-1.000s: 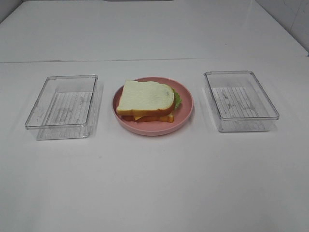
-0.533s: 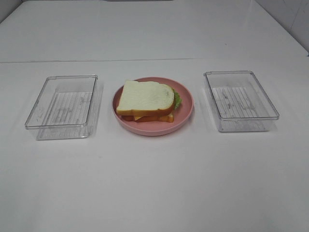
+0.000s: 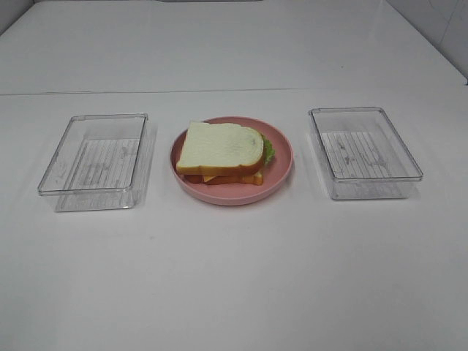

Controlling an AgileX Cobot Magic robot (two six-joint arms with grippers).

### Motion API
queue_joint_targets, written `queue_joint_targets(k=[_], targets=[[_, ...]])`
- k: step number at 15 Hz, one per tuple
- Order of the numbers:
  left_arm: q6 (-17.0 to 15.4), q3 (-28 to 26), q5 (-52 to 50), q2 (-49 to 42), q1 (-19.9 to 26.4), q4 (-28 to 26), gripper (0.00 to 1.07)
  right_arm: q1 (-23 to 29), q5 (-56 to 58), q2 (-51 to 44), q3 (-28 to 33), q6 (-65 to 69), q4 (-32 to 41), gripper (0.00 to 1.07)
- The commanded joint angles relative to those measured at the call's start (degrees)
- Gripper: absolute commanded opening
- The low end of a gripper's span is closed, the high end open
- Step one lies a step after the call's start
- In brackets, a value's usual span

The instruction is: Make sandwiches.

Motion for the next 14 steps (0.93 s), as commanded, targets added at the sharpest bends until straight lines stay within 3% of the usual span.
queue_joint_targets(k=[1, 11, 14], targets=[[0.52, 0.06, -0.57, -1.32, -0.29, -0.23, 0.92, -0.34, -0.40, -3.04, 0.17, 0.23, 0.46, 0.75], [0.69, 0.06, -0.57, -1.26, -0.46, -0.29, 0.92, -0.34, -0.40, -2.75, 0.17, 0.23, 0.46, 0.75], [1.55, 0.06, -0.57, -1.26, -0.46, -2.64, 0.92, -0.34, -0.40, -2.75, 0.17, 0.23, 0.46, 0.75]])
